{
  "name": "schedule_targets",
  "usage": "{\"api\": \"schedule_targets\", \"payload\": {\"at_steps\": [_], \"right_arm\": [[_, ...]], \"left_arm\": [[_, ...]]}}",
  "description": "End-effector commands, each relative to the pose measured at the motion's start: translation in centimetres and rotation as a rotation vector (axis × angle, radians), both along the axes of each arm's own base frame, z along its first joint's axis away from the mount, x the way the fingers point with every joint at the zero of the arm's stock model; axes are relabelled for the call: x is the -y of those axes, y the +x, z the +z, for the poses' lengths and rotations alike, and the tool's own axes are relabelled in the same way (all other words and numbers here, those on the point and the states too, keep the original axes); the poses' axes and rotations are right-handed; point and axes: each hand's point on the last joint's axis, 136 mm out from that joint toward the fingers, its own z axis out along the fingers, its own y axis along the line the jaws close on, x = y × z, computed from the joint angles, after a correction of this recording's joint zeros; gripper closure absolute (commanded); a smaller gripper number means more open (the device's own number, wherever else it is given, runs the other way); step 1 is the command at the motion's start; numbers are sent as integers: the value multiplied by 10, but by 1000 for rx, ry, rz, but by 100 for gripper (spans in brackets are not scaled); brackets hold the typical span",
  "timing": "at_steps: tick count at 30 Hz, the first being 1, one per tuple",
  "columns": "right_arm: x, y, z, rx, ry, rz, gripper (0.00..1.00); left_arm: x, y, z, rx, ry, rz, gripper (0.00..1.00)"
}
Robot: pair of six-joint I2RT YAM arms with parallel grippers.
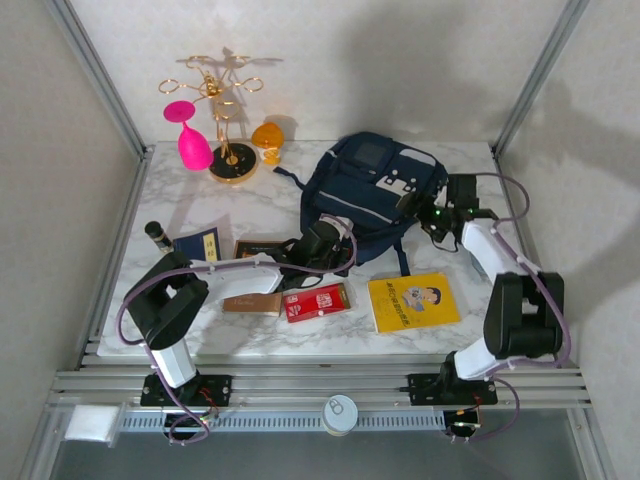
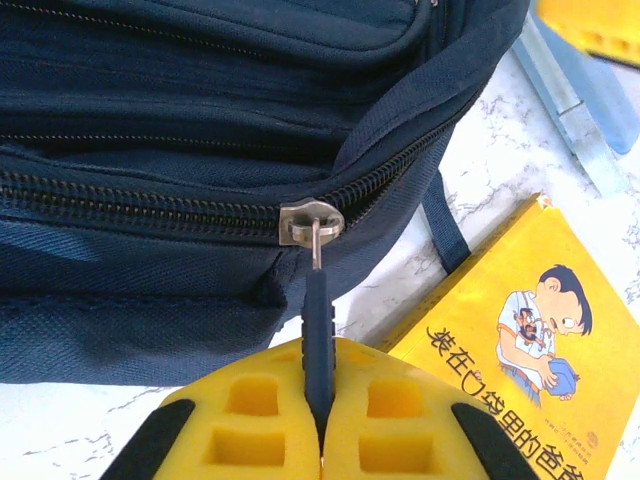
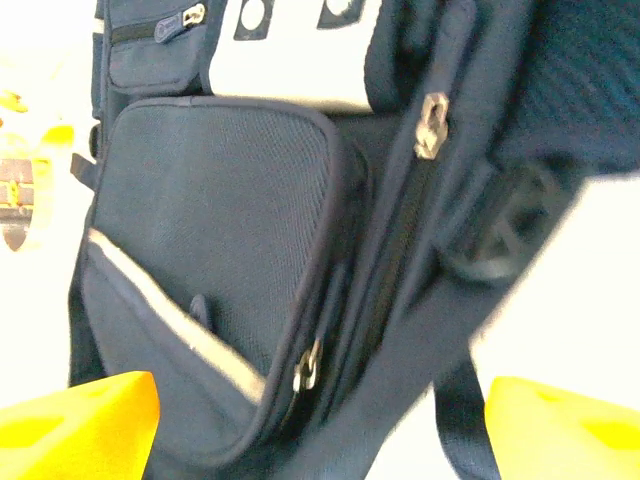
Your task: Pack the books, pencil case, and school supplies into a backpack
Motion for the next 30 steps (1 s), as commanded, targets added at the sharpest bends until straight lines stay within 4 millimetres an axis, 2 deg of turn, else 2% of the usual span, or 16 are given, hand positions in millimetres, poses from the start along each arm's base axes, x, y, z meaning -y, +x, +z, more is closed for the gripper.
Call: {"api": "schedule_targets", "payload": {"at_steps": [1, 3, 7, 11, 13, 14, 15, 17, 21, 24, 26, 28, 30], "right_arm": [[-17, -35, -6, -79, 185, -92, 4], [-39, -45, -6, -94, 276, -113, 1], [-76, -44, -5, -101, 384, -130, 1], [-93, -27, -15, -102, 427, -206, 1], [-93, -17, -23, -88, 380, -231, 6], [-91, -13, -30, -92, 348, -251, 11], [-91, -9, -33, -81, 344, -254, 21], [-99, -2, -33, -50, 348, -223, 35], [-115, 8, -28, -22, 255, -97, 61], [-117, 4, -18, 28, 175, 18, 84], [-112, 1, -7, 95, 124, 93, 92], [-98, -3, -1, 124, 59, 151, 97], [-86, -8, 6, 159, 60, 234, 99]], "left_arm": [[12, 8, 16, 24, -31, 0, 100], [14, 7, 14, 22, -28, -13, 100], [20, 3, 15, 25, -30, -47, 100], [24, 0, 15, 27, -33, -61, 100], [26, 0, 15, 27, -33, -69, 100], [26, 0, 16, 30, -30, -69, 100], [25, 1, 17, 34, -30, -66, 100], [24, 1, 19, 42, -29, -64, 100], [23, 2, 22, 47, -22, -60, 100], [15, -1, 21, 41, -3, -44, 100], [7, -5, 21, 38, 7, -36, 100], [-3, -10, 22, 38, 20, -21, 100], [-19, -14, 18, 32, 47, 11, 100]]}}
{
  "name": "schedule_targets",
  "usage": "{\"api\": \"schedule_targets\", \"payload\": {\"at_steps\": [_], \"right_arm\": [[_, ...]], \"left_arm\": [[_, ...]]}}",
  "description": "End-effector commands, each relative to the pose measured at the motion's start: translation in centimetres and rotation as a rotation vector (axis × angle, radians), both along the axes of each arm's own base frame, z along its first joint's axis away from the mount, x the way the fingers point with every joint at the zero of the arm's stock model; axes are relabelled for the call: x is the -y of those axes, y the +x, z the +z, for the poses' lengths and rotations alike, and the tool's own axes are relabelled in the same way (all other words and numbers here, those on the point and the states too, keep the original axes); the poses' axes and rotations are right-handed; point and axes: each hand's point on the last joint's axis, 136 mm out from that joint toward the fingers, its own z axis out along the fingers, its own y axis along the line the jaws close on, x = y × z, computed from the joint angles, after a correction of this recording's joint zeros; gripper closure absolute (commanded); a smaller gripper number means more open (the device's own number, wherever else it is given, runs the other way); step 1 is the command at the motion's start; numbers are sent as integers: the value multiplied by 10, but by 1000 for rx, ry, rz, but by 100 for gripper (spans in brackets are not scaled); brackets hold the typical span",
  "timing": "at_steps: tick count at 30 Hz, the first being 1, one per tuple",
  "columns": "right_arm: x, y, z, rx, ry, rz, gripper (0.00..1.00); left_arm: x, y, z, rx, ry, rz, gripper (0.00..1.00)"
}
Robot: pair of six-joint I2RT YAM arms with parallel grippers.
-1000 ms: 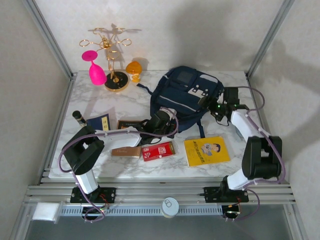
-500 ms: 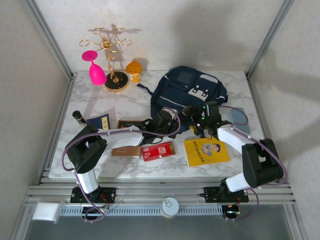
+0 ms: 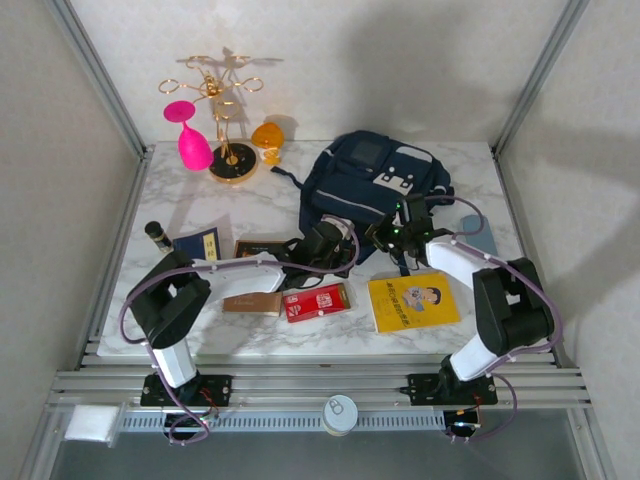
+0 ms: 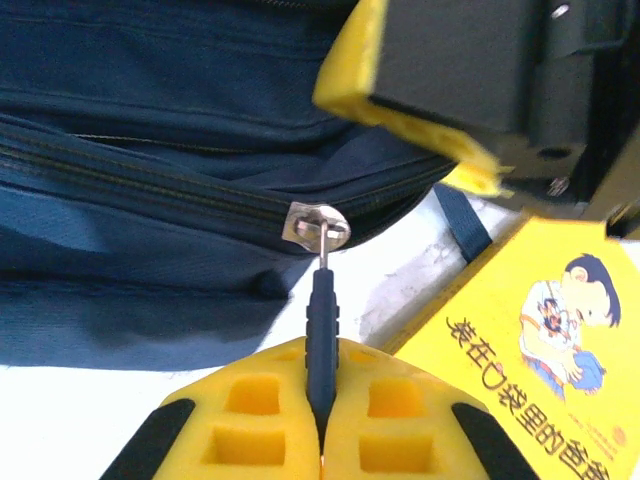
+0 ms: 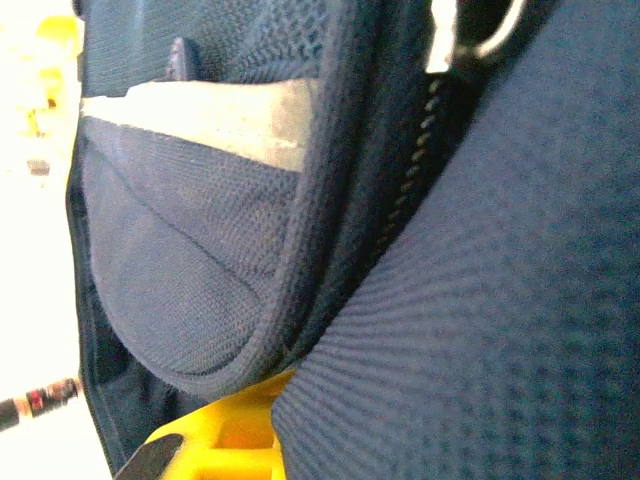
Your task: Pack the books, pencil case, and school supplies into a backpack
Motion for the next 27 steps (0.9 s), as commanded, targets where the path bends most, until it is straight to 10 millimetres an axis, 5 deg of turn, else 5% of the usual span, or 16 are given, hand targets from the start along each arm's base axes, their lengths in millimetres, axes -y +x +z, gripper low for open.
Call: {"api": "schedule_targets", "payload": {"at_steps": [1, 4, 9, 13, 15, 17, 24, 27], "right_arm": [[16, 12, 53, 269, -26, 212, 99], [34, 8, 58, 274, -37, 303, 100], [78, 33, 54, 260, -224, 189, 97], [92, 54, 51, 205, -208, 87, 84], [87, 53, 51, 183, -169, 69, 62], [80, 44, 50, 149, -138, 70, 42], [94, -11, 44, 14, -113, -16, 13], [63, -33, 38, -57, 24, -32, 9]], "left_arm": [[-21, -12, 20, 32, 12, 20, 100], [-39, -17, 10, 18, 43, 48, 100], [-57, -14, -8, -5, 56, 103, 100], [-47, -8, -5, -7, 15, 89, 100], [-35, -6, -1, -12, -12, 60, 100], [-26, -4, 3, -10, -27, 50, 100], [-10, 2, 12, 7, -59, 29, 100], [-4, 0, 14, 13, -57, 4, 100]]}}
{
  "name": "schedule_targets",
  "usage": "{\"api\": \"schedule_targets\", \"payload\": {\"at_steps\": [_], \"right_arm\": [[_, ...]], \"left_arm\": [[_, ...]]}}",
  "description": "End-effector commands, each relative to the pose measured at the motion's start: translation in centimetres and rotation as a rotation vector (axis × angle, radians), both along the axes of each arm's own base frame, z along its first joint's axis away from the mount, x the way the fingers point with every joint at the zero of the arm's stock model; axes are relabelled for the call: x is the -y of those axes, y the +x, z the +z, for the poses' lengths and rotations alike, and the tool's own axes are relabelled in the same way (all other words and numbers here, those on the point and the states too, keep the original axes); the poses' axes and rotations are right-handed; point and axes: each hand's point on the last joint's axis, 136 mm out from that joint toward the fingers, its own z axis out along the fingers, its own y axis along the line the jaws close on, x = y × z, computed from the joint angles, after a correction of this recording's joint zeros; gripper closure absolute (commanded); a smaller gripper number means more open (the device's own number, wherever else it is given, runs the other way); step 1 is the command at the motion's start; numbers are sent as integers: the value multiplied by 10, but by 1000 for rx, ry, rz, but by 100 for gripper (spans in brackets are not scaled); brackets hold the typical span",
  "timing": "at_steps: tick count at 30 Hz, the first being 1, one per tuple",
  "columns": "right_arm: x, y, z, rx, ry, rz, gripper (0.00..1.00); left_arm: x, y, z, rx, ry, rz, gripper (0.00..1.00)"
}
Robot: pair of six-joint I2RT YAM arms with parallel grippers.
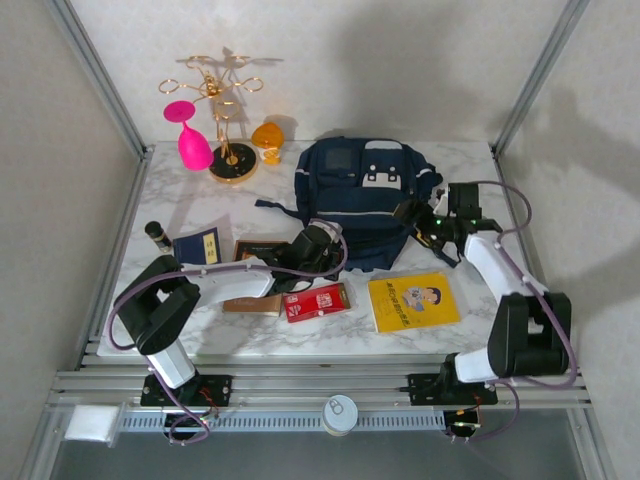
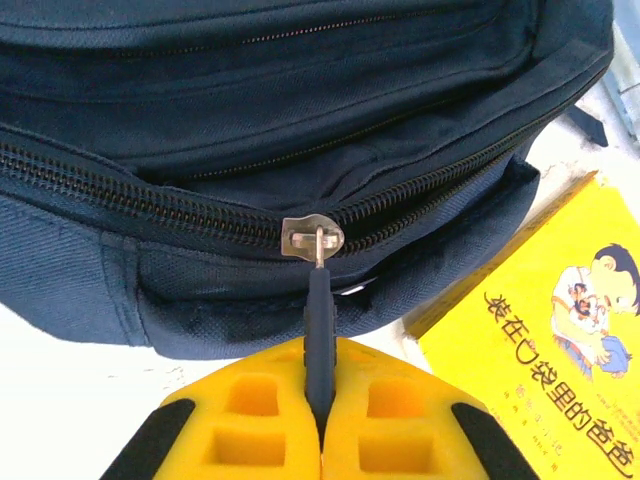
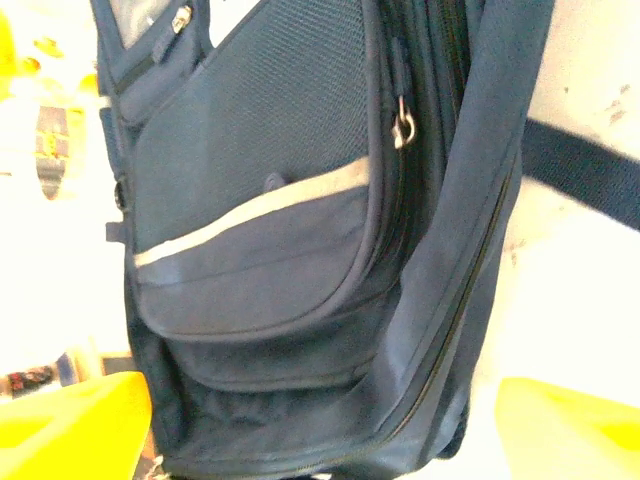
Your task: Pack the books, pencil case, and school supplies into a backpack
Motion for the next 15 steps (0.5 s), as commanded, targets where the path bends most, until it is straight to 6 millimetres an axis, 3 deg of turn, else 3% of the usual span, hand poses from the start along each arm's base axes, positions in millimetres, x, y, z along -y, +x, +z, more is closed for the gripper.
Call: {"api": "schedule_targets", "payload": {"at_steps": [1, 6, 9, 11, 15], "right_arm": [[-32, -30, -15, -138, 132, -42, 8], [-70, -39, -28, -203, 233, -157, 6], [-85, -30, -31, -205, 261, -219, 6], [-88, -21, -39, -204, 227, -251, 7], [-85, -3, -58, -203, 158, -285, 21]], "left_arm": [[20, 2, 22, 37, -47, -48, 100], [27, 1, 19, 30, -33, -66, 100], [30, -1, 19, 31, -34, -75, 100], [32, -2, 19, 32, -36, -78, 100], [35, -3, 19, 31, -42, -84, 100]]}}
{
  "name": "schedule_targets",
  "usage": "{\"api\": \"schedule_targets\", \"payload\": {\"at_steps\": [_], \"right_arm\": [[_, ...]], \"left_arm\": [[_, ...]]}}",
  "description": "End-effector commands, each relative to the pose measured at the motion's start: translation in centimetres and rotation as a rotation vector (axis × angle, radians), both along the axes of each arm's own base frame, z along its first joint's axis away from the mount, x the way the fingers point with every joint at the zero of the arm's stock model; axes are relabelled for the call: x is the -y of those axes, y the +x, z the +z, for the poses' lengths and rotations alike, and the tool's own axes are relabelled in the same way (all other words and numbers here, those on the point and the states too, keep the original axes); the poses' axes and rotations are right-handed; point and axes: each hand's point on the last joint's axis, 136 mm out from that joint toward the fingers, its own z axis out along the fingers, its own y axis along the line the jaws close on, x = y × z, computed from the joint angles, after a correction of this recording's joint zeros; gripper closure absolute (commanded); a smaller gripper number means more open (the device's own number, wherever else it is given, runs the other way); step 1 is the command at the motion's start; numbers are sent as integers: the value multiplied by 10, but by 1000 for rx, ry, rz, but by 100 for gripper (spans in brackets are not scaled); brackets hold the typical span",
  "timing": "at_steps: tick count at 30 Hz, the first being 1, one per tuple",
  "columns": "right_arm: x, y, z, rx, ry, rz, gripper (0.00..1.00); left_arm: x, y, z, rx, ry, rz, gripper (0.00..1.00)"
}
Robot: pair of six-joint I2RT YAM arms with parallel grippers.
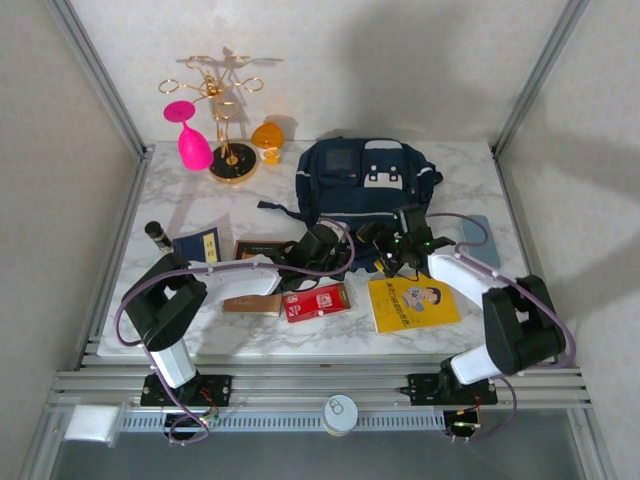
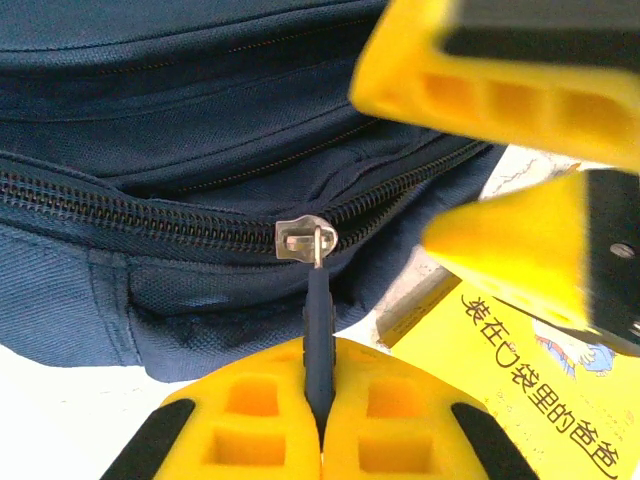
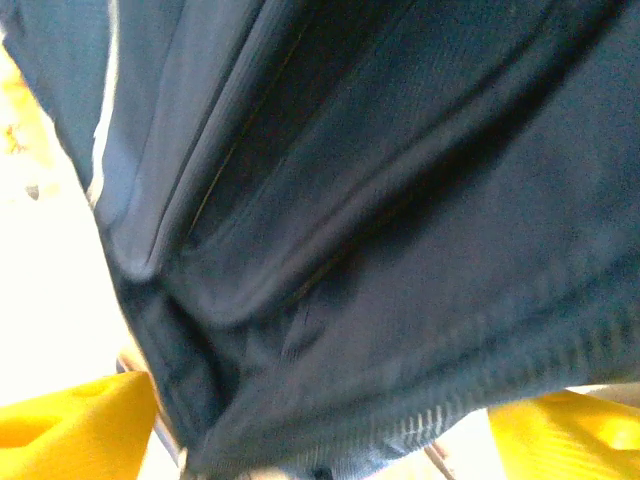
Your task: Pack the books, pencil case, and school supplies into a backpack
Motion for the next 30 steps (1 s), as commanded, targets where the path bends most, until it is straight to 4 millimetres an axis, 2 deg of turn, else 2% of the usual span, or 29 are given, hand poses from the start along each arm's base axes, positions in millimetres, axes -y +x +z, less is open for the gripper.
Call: {"api": "schedule_targets", "payload": {"at_steps": [1, 4, 8, 13, 19, 24, 30], "right_arm": [[8, 28, -1, 48, -53, -99, 26], [14, 35, -3, 91, -118, -77, 45], [14, 35, 3, 146, -153, -4, 71], [38, 28, 10, 199, -225, 38, 91], [73, 20, 21, 250, -239, 101, 97], [80, 19, 40, 308, -273, 177, 100], [83, 17, 55, 322, -249, 184, 100]], "left_arm": [[20, -1, 21, 35, -56, -49, 100], [19, 0, 21, 42, -55, -41, 100], [13, 4, 19, 48, -32, -5, 100], [-2, 7, 14, 63, 23, 44, 100], [-51, 21, 9, 82, 89, 174, 100], [-92, 46, 8, 83, 97, 264, 100], [-113, 79, 6, 89, 120, 312, 100]]}}
